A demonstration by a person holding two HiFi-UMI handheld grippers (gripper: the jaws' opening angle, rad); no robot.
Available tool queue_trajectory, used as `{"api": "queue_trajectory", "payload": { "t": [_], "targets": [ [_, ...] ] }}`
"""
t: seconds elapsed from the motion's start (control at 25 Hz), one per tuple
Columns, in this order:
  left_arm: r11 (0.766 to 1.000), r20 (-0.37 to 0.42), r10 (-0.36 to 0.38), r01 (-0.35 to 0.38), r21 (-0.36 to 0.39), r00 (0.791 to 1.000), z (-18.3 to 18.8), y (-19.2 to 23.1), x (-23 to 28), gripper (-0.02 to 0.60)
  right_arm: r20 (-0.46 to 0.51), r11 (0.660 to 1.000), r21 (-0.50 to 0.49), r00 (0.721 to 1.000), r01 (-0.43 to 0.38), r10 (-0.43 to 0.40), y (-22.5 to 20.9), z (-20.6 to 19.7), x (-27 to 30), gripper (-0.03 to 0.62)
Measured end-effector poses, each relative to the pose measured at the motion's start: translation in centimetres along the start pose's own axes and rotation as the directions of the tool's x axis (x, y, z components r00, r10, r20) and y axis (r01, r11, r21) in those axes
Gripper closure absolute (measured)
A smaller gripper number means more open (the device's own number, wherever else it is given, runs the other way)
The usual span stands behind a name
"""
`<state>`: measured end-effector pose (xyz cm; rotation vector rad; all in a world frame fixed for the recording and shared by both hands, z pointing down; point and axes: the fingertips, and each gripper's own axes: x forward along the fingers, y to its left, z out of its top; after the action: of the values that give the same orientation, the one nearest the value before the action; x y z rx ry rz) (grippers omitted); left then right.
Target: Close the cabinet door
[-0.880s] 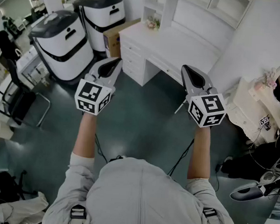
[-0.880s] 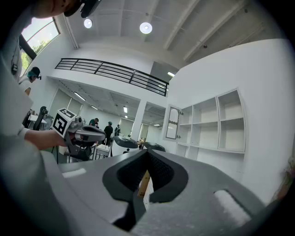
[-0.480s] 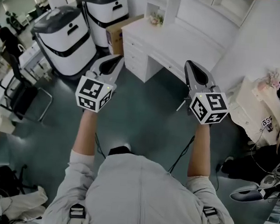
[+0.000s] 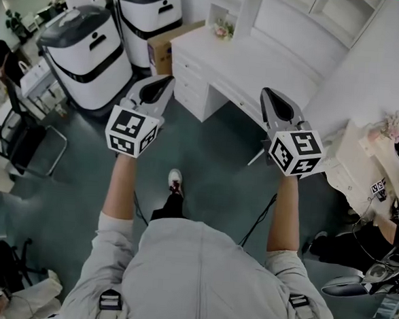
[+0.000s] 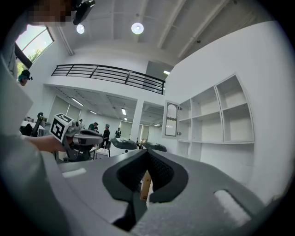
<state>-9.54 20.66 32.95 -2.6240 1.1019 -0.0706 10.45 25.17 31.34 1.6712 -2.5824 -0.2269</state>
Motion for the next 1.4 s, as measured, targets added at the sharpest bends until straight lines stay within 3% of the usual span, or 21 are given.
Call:
{"api": "queue_trajectory", "payload": {
  "t": [0.68, 1.04, 1.4],
  "targets": [
    [0.999, 0.024, -0.036, 0.036, -0.009, 0.999, -4.9, 21.0, 18.8, 0.565, 0.0, 0.999, 0.001, 0.999, 0.047, -0.047, -8.7, 0.5, 24.5, 0.594],
    [0.997, 0.002, -0.077, 0.077, -0.031, 0.997, -8.4, 27.3, 23.8, 0.565, -0.027, 0.997, 0.01, 0.997, 0.072, -0.072, -9.7, -0.5, 32.5, 0.594],
    [0.995, -0.031, -0.07, 0.067, -0.073, 0.997, -11.3, 31.1, 25.7, 0.565, -0.054, 0.997, 0.025, 0.996, 0.076, -0.074, -9.9, -1.5, 36.7, 0.594]
  ]
}}
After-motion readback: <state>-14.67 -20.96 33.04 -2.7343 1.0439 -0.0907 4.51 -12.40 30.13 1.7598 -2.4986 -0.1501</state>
